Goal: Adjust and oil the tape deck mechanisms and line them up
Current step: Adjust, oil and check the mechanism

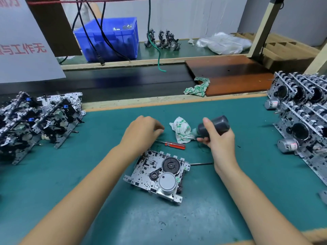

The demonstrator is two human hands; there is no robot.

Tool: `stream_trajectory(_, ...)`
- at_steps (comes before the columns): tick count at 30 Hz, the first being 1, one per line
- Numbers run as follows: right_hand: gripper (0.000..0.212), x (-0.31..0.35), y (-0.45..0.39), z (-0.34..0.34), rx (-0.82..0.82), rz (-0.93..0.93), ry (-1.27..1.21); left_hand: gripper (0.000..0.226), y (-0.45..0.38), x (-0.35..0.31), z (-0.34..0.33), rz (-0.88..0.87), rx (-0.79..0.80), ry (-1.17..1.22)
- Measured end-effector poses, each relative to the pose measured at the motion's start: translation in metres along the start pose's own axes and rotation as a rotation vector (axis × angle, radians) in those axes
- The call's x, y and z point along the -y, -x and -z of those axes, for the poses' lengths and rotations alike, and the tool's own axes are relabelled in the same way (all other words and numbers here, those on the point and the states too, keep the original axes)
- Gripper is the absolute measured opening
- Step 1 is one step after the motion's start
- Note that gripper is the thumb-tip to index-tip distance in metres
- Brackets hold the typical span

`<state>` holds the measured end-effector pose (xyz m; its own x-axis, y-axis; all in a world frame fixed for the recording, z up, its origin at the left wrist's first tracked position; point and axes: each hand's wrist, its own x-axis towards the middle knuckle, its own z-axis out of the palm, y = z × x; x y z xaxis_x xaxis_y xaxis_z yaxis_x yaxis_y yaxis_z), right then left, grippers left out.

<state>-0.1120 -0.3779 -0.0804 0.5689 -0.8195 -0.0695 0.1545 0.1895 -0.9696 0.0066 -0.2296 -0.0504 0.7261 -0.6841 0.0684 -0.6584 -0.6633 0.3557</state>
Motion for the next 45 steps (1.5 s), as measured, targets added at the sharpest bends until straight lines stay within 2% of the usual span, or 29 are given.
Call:
stream_trajectory(3,0.033,-0.004,-0.002,0.001,0.042,-0.006,0.080,0.029,-0.018,-0.011,-0.009,-0.044,0.130,0.100)
stream_trajectory(7,0.027,-0.003,-0.003,0.000,0.056,-0.042,0.015,0.028,-0.026,-0.025,-0.014,-0.098,0.089,0.164)
stream_trajectory(11,0.029,-0.002,-0.003,0.000,0.052,-0.078,-0.035,0.031,-0.035,-0.042,-0.018,-0.179,0.136,0.005)
stream_trajectory(14,0.028,0.000,-0.003,0.000,0.044,-0.089,-0.066,0.023,-0.040,-0.049,-0.019,-0.199,0.184,-0.107)
stream_trajectory(18,0.027,-0.001,-0.003,-0.001,0.026,-0.115,-0.083,0.018,-0.039,-0.052,-0.020,-0.254,0.173,-0.300)
stream_trajectory(21,0.025,0.000,-0.002,-0.002,0.009,-0.122,-0.086,0.015,-0.038,-0.053,-0.021,-0.279,0.156,-0.343)
stream_trajectory(27,0.023,0.011,-0.006,0.009,-0.107,-0.166,-0.171,0.024,-0.039,-0.047,-0.019,-0.269,0.155,-0.189)
stream_trajectory(35,0.026,0.016,-0.005,0.012,-0.106,-0.220,-0.246,0.022,-0.019,-0.036,-0.007,-0.197,0.162,-0.136)
stream_trajectory(37,0.023,0.017,-0.005,0.014,-0.099,-0.205,-0.266,0.031,-0.001,-0.031,0.002,-0.155,0.067,-0.139)
stream_trajectory(39,0.020,0.017,-0.005,0.015,-0.067,-0.161,-0.268,0.036,0.025,-0.031,0.012,-0.100,-0.100,-0.019)
stream_trajectory(41,0.020,0.018,-0.004,0.016,-0.038,-0.127,-0.254,0.046,0.056,-0.034,0.020,-0.081,-0.154,0.120)
stream_trajectory(43,0.025,0.018,-0.003,0.014,-0.024,-0.121,-0.229,0.053,0.085,-0.035,0.022,-0.071,-0.081,0.227)
stream_trajectory(45,0.028,0.015,-0.003,0.013,-0.025,-0.106,-0.135,0.063,0.109,-0.033,0.013,-0.100,0.021,0.144)
